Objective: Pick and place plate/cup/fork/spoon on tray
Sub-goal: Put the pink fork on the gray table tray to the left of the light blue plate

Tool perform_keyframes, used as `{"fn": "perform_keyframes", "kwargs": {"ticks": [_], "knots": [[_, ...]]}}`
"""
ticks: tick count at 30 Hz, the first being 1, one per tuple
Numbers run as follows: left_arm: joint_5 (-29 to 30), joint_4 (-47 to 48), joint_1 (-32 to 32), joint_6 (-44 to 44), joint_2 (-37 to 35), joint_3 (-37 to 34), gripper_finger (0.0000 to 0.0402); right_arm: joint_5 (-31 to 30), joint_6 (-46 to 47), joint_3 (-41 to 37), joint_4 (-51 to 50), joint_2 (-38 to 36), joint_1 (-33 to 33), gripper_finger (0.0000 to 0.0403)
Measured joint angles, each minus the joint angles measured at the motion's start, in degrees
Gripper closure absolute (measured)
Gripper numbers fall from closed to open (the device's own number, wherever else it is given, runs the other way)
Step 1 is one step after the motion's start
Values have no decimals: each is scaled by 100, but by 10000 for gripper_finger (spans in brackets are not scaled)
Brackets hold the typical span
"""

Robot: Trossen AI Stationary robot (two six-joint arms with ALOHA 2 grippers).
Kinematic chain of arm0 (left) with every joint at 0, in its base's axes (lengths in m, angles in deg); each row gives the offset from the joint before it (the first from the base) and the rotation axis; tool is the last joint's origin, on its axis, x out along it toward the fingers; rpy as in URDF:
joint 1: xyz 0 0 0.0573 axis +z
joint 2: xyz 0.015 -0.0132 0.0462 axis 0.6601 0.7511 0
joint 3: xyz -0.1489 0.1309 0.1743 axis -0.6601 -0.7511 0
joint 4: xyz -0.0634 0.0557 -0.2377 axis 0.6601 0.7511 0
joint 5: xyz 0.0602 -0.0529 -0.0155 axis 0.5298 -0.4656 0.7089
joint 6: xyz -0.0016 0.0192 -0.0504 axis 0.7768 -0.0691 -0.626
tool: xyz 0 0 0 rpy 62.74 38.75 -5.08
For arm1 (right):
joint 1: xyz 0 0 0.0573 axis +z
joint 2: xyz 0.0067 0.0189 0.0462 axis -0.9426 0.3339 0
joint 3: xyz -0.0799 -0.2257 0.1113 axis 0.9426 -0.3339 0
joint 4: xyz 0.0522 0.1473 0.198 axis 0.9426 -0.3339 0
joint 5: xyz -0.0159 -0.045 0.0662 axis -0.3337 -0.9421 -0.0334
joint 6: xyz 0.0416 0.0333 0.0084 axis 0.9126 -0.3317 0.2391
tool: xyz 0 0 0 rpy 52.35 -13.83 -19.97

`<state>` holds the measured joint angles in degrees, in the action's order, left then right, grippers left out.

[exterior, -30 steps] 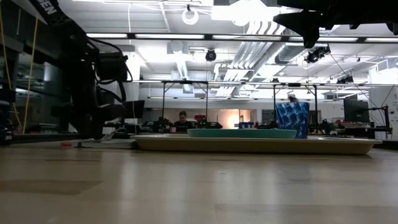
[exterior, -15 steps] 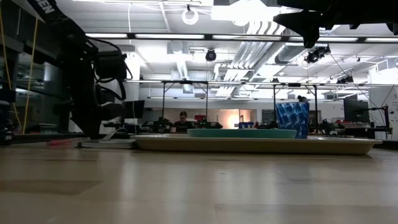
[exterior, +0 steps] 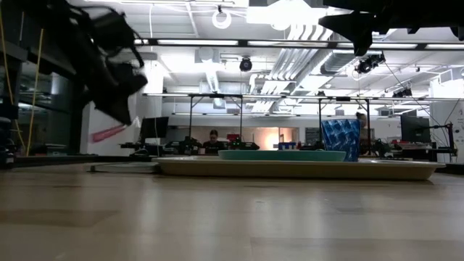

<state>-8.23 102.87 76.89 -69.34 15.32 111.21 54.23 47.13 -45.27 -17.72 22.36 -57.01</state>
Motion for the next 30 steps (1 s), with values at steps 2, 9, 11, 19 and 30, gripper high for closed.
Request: {"fn": "perform_keyframes", "kwargs": {"ticks": [2,9,11,19,30], "knots": [[14,-131,-316,0,-318,3,401,-1,16,0,39,0,-1,210],[326,-862,-1591,-50,-637,4,401,0,57,0,93,0,1,210],[431,-1236,-1906,-81,-556,5,401,-2,57,0,97,0,-1,210],[544,-2562,-2765,76,-74,7,401,0,208,0,107,4,1,210],[-167,-5400,-3678,1353,916,7,401,58,276,-2,2143,1465,-37,210]]}}
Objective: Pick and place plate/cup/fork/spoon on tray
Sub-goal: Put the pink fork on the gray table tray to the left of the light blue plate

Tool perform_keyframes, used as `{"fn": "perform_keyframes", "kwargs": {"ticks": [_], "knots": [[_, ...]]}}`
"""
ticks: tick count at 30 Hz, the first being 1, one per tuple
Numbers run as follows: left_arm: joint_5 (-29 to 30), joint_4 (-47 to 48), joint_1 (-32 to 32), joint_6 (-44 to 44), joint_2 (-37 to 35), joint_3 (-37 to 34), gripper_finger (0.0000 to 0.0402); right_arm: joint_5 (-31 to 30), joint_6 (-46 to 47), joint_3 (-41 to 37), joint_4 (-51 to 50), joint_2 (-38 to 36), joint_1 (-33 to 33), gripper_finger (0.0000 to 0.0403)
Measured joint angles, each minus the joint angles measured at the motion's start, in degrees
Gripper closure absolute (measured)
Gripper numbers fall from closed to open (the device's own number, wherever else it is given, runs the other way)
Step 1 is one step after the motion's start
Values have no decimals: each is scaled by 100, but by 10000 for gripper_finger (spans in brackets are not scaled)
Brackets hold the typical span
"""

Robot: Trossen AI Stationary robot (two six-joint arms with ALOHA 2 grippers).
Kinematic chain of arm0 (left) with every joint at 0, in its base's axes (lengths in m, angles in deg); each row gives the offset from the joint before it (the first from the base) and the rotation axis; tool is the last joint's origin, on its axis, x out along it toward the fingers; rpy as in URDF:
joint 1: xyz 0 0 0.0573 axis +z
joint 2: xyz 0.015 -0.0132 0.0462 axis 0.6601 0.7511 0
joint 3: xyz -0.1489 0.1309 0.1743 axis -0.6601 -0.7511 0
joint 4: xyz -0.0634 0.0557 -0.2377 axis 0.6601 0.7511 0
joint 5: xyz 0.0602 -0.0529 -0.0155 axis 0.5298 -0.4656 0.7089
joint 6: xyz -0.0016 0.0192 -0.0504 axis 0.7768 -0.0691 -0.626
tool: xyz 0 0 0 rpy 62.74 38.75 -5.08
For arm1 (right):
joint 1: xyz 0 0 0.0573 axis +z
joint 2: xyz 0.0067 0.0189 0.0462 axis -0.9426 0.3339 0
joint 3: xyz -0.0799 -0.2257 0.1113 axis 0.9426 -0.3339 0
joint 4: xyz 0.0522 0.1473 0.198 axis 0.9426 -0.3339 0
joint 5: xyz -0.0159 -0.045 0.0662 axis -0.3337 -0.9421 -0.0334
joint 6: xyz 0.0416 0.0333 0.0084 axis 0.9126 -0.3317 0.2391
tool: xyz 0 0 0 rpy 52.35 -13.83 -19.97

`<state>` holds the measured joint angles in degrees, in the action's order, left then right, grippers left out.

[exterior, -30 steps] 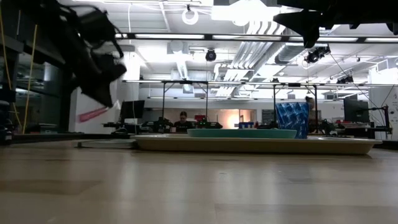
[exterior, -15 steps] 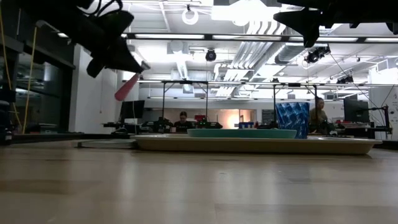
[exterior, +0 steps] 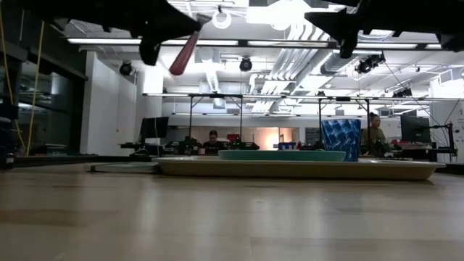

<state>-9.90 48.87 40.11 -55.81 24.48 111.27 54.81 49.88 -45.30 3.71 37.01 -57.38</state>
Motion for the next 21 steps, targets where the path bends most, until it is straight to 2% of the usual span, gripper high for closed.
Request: {"fn": "perform_keyframes", "kwargs": {"ticks": [3,9,15,21], "knots": [[-22,-649,-137,311,431,0,401,182,172,160,414,525,-134,210],[-76,-1838,-151,488,1059,-183,401,558,409,1052,-37,1423,-412,210],[-340,-2150,0,442,1040,-543,401,559,504,1918,-919,1962,-484,210],[-407,-2244,6,442,1070,-569,401,593,642,2660,-1020,2775,-489,210]]}}
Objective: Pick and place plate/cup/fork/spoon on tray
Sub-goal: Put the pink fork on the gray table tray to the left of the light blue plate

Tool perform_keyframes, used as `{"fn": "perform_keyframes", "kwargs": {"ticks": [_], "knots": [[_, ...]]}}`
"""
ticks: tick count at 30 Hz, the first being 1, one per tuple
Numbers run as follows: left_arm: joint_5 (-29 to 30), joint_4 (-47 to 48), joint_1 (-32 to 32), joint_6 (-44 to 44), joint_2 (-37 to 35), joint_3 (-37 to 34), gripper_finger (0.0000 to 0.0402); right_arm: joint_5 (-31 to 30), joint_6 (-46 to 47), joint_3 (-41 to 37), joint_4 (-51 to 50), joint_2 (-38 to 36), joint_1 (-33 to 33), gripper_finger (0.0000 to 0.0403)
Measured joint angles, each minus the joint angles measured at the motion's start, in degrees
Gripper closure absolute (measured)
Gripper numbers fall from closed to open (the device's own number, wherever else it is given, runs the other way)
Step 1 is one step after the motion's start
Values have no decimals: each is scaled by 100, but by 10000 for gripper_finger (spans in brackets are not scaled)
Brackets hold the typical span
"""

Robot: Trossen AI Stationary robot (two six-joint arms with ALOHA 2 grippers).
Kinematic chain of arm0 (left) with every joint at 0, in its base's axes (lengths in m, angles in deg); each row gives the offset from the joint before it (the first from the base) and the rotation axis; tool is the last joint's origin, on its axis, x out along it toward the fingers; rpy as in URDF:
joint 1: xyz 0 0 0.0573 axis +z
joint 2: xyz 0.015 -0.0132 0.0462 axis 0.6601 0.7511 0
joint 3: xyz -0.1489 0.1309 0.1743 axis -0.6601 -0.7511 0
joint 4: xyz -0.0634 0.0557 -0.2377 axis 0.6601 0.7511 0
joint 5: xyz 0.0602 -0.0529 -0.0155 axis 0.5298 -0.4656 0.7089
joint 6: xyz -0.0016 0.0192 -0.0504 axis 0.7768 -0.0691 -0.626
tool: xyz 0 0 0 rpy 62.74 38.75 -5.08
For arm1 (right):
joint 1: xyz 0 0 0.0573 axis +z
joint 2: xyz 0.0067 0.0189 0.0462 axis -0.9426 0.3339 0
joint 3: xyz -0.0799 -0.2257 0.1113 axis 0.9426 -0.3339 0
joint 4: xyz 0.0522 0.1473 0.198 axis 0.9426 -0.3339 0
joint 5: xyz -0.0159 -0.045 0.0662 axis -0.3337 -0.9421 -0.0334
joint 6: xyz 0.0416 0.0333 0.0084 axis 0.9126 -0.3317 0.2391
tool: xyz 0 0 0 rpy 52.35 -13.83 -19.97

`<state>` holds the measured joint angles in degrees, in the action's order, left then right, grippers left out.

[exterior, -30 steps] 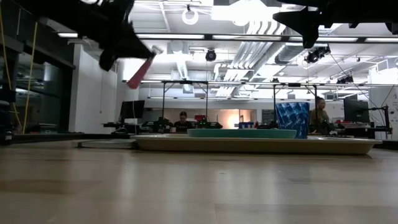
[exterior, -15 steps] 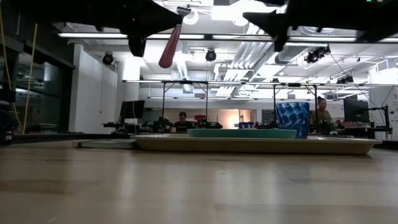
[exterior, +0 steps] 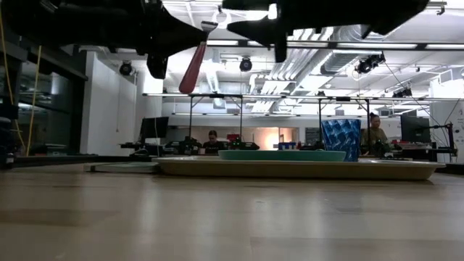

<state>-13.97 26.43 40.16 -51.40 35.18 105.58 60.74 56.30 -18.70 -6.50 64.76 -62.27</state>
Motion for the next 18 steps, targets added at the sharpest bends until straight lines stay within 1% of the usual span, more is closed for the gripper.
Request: {"fn": "perform_keyframes", "kwargs": {"ticks": [5,9,13,18], "knots": [[-149,-84,-12,0,0,3,401,105,16,614,-190,434,-2,210],[-151,-98,-79,2,0,3,401,-53,-7,969,-586,516,-4,210],[-154,-133,-122,45,0,3,401,-245,54,1076,-1062,527,-4,210],[-157,-141,-122,4,0,5,401,-302,108,1084,-1069,527,-7,210]]}}
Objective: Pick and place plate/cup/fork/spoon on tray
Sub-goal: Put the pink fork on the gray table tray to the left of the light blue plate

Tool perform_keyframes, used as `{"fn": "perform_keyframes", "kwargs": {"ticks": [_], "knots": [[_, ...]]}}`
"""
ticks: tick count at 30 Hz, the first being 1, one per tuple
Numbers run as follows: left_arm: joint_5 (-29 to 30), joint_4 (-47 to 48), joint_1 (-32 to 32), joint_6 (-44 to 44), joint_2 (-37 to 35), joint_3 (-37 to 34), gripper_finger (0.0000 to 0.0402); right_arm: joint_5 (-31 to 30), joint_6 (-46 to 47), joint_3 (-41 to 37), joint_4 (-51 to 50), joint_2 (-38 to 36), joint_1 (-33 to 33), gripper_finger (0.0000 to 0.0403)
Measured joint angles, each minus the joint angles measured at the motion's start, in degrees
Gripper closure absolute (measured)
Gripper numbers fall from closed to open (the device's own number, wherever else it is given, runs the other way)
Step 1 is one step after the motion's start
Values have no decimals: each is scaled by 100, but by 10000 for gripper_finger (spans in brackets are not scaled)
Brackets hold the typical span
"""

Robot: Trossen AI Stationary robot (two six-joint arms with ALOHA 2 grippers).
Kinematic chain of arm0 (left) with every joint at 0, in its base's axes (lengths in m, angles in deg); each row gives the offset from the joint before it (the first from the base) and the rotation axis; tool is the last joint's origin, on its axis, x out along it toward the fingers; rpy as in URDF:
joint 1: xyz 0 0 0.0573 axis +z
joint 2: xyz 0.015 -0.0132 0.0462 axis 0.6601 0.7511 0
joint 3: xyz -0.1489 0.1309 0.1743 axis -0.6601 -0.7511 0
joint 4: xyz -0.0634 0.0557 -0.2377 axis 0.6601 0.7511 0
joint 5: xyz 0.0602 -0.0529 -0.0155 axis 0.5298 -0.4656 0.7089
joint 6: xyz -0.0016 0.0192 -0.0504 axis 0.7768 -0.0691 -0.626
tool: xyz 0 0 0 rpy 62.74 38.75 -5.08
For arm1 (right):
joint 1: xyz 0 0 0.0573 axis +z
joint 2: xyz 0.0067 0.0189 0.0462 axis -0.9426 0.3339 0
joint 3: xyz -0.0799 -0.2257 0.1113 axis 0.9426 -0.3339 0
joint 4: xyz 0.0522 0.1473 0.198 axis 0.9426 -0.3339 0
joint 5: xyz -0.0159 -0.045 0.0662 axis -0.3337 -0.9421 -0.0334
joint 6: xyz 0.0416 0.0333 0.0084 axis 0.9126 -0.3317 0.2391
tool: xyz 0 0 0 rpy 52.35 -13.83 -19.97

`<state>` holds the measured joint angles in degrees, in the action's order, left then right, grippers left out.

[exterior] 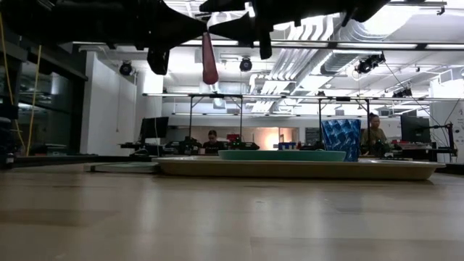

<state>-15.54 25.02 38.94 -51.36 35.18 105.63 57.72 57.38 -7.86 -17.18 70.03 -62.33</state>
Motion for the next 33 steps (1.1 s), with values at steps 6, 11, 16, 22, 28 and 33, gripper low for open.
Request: {"fn": "perform_keyframes", "kwargs": {"ticks": [6,11,16,22,28,33], "knots": [[-107,42,0,-63,0,-1,401,0,22,0,32,0,-3,220],[-111,135,0,-154,0,-1,401,-90,22,0,25,0,-24,300],[12,163,11,-151,0,-2,400,-7,18,11,2,-4,-5,391],[133,399,42,-155,-78,-4,397,12,-219,8,-236,-82,27,399],[118,1441,76,-146,-903,-4,356,-711,-495,2,-1064,-582,298,401],[208,1522,-53,-65,-1277,-183,309,-832,-788,0,-853,-636,544,402]]}}
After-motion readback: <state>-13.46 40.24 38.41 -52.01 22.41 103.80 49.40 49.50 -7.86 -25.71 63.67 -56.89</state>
